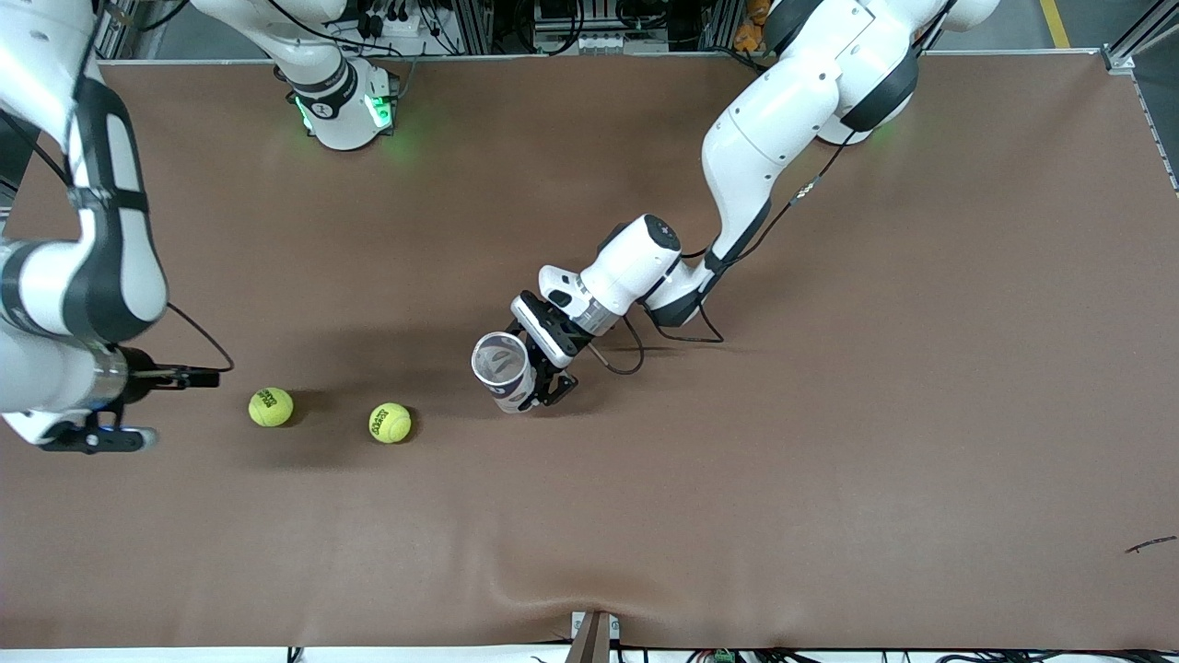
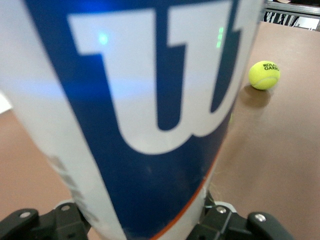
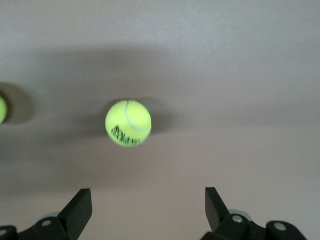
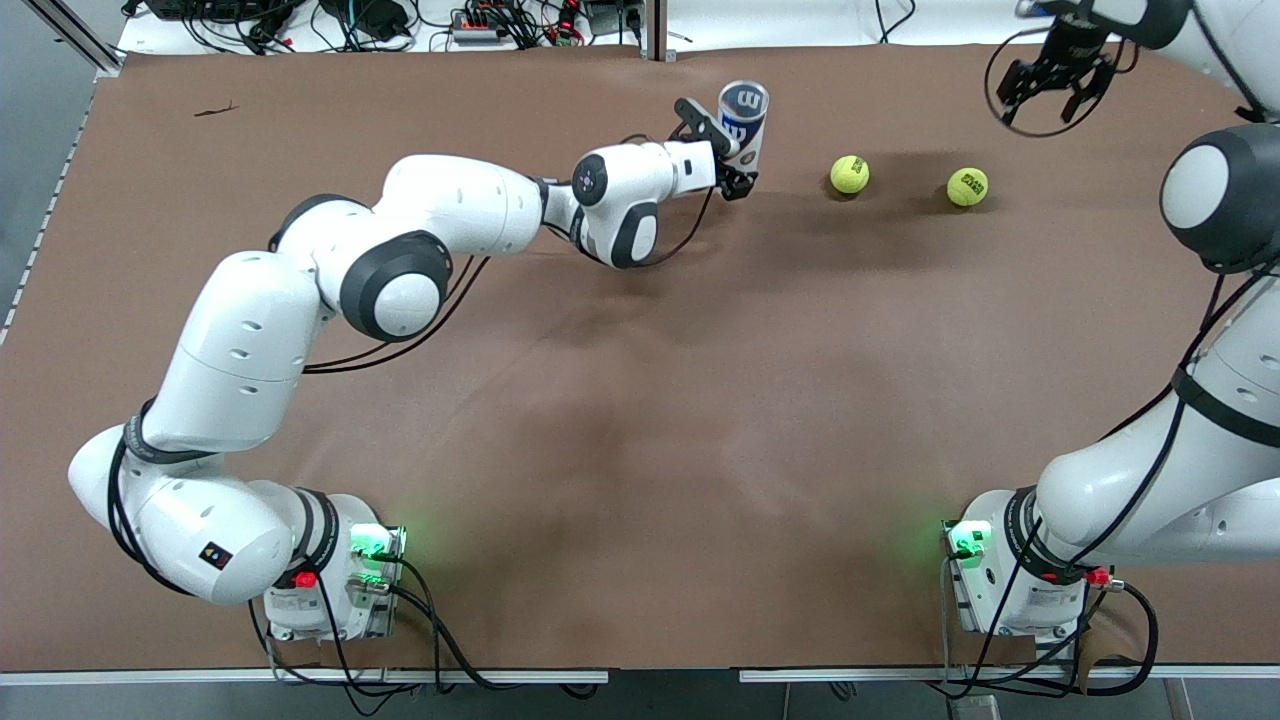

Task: Insert tennis ball vertically with right arm
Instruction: 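Grasp the first yellow tennis ball with the right gripper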

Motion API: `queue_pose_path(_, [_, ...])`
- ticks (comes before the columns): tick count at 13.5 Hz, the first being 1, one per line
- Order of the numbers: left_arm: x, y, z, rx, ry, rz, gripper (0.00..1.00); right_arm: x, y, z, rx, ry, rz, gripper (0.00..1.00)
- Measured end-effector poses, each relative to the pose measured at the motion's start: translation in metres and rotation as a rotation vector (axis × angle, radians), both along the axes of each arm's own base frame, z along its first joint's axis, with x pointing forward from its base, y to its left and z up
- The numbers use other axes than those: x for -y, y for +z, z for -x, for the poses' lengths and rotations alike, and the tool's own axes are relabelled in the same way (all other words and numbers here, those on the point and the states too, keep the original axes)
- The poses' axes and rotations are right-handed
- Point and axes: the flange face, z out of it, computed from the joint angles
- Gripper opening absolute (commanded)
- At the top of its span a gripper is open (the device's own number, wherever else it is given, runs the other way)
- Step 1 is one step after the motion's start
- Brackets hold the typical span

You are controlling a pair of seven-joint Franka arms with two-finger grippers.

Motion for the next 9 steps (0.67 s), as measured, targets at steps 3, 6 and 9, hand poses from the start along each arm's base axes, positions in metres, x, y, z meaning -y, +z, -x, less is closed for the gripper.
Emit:
queue_pose_path(3, [-0.001, -0.017, 0.004, -0.013, 0.001, -0.006, 0.79, -0.001, -0.066, -0.008, -0.004, 0.008, -0.002, 1.00])
queue_pose_path(6, [-0.002, -0.024, 0.007, -0.020, 0.000, -0.013, 0.80, -0.006, -0.102, -0.012, 0.013, 0.015, -0.004, 1.00])
queue_pose_path(9, [0.000, -0.028, 0.010, -0.025, -0.006, -0.019, 0.80, -0.009, -0.131, -0.005, 0.032, -0.011, -0.002, 1.00])
